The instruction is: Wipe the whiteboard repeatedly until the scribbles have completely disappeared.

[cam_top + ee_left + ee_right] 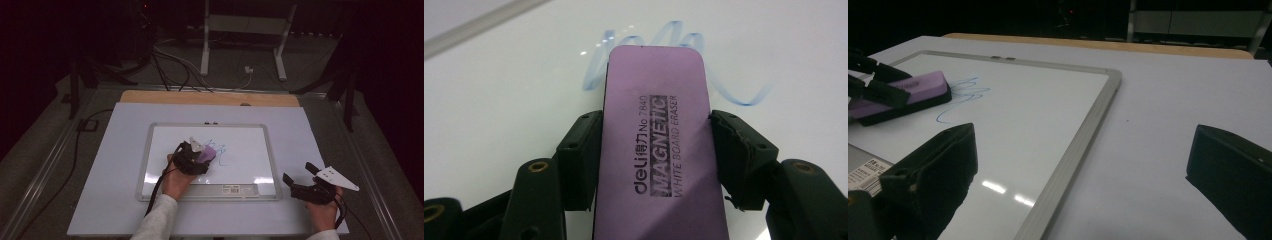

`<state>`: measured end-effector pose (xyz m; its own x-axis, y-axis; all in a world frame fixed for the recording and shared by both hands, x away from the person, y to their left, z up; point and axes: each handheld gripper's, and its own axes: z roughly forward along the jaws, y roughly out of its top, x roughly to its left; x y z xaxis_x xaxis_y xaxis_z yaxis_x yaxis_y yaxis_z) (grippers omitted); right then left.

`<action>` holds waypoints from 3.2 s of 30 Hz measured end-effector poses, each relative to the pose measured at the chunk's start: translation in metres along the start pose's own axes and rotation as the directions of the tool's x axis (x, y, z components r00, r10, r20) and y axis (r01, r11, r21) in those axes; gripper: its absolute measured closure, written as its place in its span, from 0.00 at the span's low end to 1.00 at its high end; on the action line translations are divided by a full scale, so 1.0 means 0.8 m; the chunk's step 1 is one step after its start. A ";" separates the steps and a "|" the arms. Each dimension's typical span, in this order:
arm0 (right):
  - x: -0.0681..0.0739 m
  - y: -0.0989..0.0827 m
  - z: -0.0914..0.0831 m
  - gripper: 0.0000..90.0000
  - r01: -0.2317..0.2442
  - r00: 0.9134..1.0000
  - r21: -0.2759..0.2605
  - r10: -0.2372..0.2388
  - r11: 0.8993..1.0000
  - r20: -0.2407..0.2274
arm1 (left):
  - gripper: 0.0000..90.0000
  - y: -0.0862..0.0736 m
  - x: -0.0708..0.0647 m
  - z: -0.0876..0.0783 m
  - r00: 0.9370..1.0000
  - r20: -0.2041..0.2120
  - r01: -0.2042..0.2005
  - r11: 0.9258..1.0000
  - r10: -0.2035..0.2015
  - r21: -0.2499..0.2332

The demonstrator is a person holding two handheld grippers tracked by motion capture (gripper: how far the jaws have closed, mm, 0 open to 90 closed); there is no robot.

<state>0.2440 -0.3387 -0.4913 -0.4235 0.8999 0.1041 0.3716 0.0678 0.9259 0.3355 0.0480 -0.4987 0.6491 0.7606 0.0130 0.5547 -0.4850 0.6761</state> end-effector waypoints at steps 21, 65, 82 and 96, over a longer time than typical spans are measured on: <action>0.000 0.000 0.001 0.00 0.001 1.000 0.007 -0.001 1.000 0.001 | 0.47 0.010 0.007 0.007 0.997 -0.074 0.000 1.000 0.001 0.016; -0.002 0.000 -0.001 0.00 -0.003 1.000 0.003 0.003 1.000 0.001 | 0.47 0.031 -0.027 0.027 0.998 0.025 -0.062 0.998 0.062 0.004; -0.002 -0.001 -0.001 0.01 -0.004 1.000 0.006 0.004 1.000 0.005 | 0.47 0.031 0.057 0.027 0.965 -0.220 0.151 0.988 -0.139 0.035; 0.001 -0.001 0.002 0.00 -0.003 1.000 0.014 0.003 1.000 -0.001 | 0.46 0.055 -0.036 0.044 0.995 0.059 -0.082 0.995 0.078 0.055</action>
<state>0.2445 -0.3377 -0.4923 -0.4233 0.8997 0.1069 0.3844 0.0715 0.9204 0.3595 -0.0104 -0.4950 0.7202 0.6934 0.0225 0.5276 -0.5684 0.6313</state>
